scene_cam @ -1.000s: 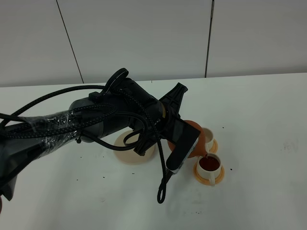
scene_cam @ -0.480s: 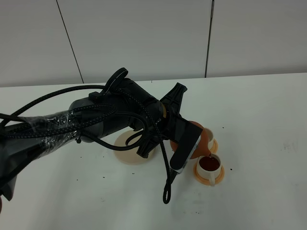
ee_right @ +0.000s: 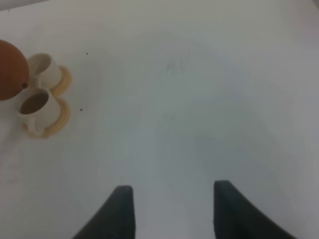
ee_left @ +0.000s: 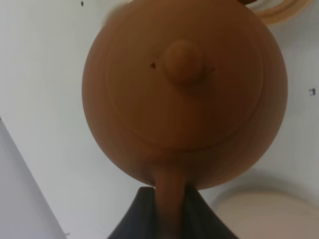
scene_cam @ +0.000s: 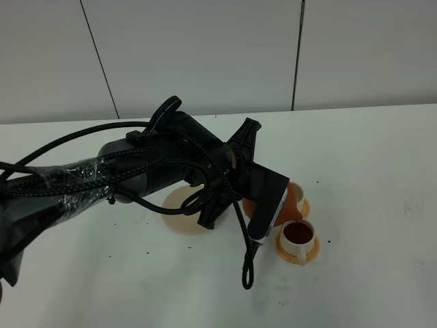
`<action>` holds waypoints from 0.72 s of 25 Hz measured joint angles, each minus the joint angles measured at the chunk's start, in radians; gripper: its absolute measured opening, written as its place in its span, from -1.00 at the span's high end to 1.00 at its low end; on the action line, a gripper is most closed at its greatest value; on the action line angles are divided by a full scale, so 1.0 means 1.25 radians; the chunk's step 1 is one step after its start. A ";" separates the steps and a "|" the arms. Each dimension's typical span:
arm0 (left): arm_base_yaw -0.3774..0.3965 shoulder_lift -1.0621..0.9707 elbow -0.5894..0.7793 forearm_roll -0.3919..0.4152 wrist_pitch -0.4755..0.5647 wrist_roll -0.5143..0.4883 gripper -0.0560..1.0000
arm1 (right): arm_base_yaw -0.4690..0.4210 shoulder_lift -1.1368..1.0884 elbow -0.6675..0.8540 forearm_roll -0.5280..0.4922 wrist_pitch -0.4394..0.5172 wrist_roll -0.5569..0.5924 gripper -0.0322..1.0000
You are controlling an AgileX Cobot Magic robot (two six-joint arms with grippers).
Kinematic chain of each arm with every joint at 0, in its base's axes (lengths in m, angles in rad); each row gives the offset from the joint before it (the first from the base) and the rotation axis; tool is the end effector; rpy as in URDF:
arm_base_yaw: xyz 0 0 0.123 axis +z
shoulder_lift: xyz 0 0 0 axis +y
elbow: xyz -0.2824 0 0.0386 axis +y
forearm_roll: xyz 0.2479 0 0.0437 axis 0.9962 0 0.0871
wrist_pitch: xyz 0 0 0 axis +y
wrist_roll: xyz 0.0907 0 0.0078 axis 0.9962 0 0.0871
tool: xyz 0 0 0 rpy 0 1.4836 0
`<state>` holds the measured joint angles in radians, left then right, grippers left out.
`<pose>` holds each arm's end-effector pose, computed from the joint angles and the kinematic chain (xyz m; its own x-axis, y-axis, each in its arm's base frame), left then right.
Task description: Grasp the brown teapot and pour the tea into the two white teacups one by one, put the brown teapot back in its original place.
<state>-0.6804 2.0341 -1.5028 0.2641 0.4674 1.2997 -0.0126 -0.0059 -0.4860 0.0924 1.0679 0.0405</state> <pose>0.3588 -0.2766 0.1997 0.5466 0.8344 0.0706 0.6267 -0.4635 0.6264 -0.0045 0.0074 0.2730 -0.4712 0.0907 -0.8773 -0.0189 0.9934 0.1128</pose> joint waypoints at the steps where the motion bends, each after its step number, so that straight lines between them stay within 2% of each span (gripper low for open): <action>1: 0.000 -0.003 0.000 0.000 0.005 -0.008 0.57 | 0.000 0.000 0.000 0.000 0.000 0.000 0.24; 5: 0.000 -0.026 0.000 -0.014 0.015 -0.025 0.57 | 0.000 0.000 0.000 0.000 0.000 0.000 0.24; 8: 0.000 -0.041 0.000 -0.056 0.017 -0.029 0.57 | 0.000 0.000 0.000 0.000 0.000 -0.001 0.24; 18: 0.033 -0.056 0.000 -0.267 0.052 -0.032 0.57 | 0.000 0.000 0.000 0.000 0.000 -0.001 0.24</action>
<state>-0.6385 1.9645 -1.5028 -0.0700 0.5325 1.2593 -0.0126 -0.0059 -0.4860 0.0924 1.0679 0.0395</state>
